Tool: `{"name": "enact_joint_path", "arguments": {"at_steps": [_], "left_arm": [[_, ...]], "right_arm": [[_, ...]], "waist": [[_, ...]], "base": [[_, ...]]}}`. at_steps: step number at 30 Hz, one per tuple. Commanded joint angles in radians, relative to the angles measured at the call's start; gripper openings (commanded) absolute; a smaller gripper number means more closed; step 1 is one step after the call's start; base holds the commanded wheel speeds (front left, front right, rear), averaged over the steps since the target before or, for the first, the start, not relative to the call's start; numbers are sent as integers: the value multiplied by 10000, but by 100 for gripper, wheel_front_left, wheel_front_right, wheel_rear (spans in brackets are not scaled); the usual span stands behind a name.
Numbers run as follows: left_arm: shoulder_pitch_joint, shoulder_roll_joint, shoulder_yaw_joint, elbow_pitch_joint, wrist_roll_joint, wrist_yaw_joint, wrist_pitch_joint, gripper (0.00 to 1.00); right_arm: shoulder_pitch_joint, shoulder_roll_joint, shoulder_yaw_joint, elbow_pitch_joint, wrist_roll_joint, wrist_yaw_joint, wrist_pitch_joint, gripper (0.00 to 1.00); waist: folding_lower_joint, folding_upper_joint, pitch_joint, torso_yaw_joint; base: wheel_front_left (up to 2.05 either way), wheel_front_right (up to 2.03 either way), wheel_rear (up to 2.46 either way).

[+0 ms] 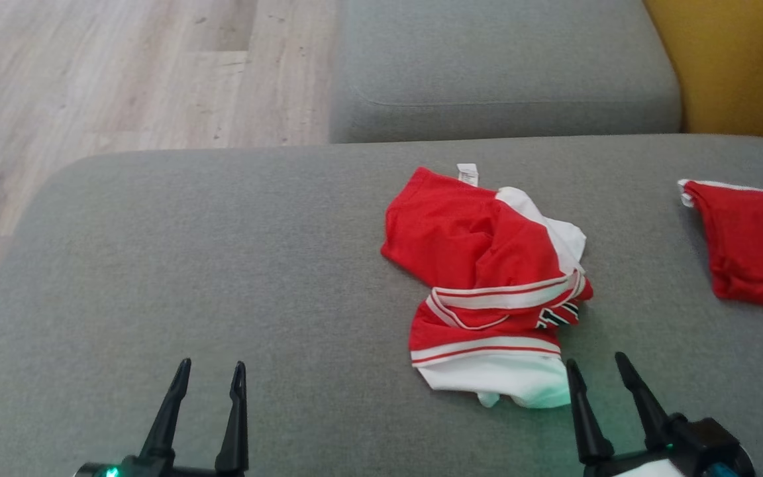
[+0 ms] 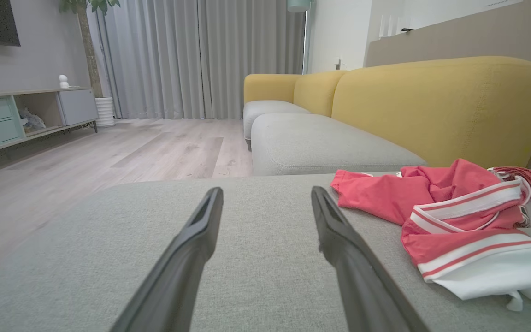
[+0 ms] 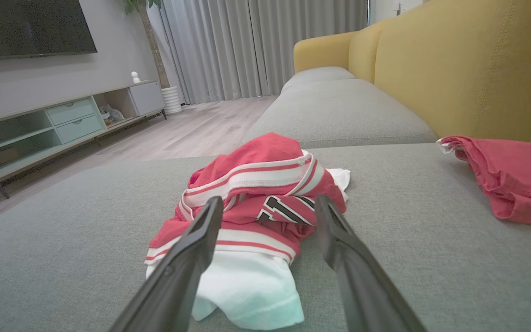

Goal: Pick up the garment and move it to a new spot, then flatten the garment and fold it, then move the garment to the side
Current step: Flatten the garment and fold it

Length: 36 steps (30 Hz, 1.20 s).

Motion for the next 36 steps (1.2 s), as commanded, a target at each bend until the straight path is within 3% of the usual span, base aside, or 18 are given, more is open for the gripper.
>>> {"name": "enact_joint_path", "arguments": {"at_steps": [1,24,36], "left_arm": [[-269,-78,351,-290,65,-10,-51,100],[-2320,-86,-357,1918,-29,-605,-51,100],[-3523,302,-340,3714,-477,-757,-51,100]], "right_arm": [[-358,-60,292,-261,-19,65,-26,100],[-867,-60,444,-623,-246,65,-26,100],[-1079,-60,514,-831,-254,65,-26,100]], "waist": [[0,-1,43,-117],[0,-1,1492,-3715],[0,-1,2270,-4693]], "base": [[0,0,0],[0,0,0],[0,0,0]]}}
